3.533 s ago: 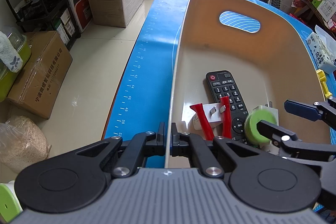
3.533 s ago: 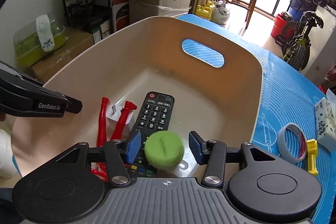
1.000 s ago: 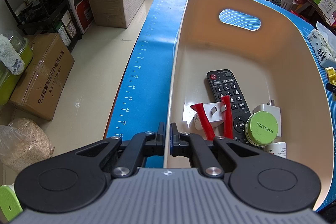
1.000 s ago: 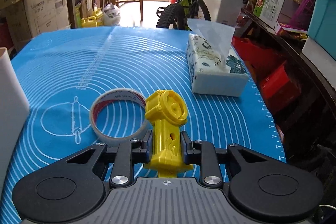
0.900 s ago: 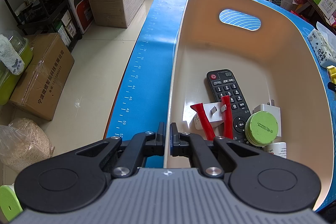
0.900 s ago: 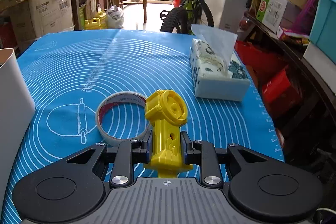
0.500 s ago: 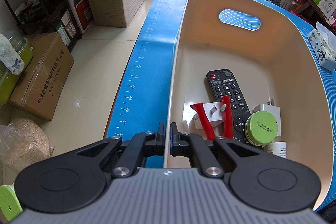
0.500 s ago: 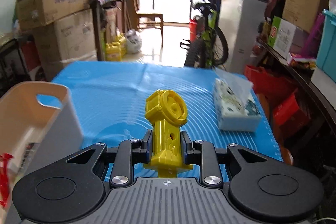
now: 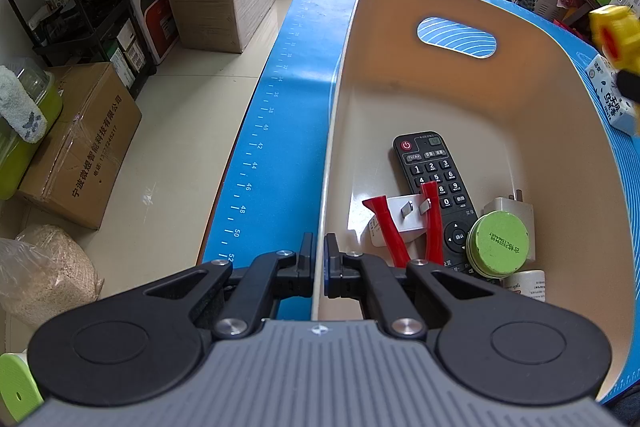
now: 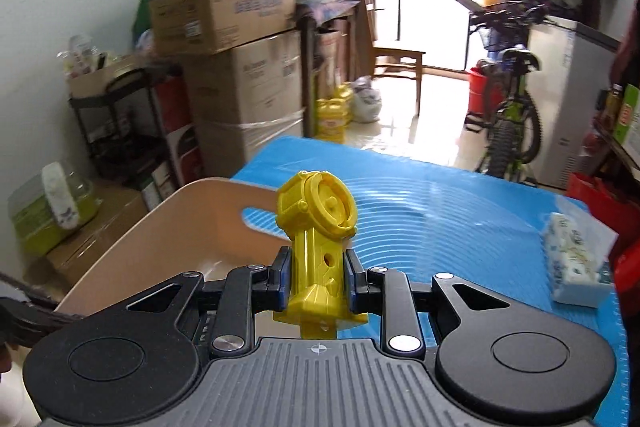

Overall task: Organize rigid objects
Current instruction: 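Carry the yellow part into the basket and open the right tool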

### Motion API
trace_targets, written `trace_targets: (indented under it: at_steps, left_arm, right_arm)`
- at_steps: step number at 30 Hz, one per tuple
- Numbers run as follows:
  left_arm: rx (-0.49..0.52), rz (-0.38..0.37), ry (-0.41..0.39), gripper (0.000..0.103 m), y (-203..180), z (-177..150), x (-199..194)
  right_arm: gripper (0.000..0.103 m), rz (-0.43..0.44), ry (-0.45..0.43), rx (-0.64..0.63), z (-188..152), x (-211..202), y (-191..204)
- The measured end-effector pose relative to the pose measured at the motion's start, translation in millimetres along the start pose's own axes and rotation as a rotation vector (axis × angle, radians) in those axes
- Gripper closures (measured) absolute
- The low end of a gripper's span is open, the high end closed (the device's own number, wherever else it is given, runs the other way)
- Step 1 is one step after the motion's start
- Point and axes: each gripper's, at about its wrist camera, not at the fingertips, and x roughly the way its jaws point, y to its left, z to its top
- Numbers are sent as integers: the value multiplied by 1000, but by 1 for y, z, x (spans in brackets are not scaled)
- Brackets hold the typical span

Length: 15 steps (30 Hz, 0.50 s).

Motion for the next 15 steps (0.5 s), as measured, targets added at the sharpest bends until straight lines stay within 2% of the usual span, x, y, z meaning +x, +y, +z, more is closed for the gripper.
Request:
trace_targets:
  at_steps: [7,15]
  left_arm:
    - [1,-1,-1,98,1,0,-1]
    - [1,0,-1,98,1,0,-1]
  right_arm:
    - [68,71,137,-106,-14,30,47]
    - [68,65,314,-176,-37,57,69]
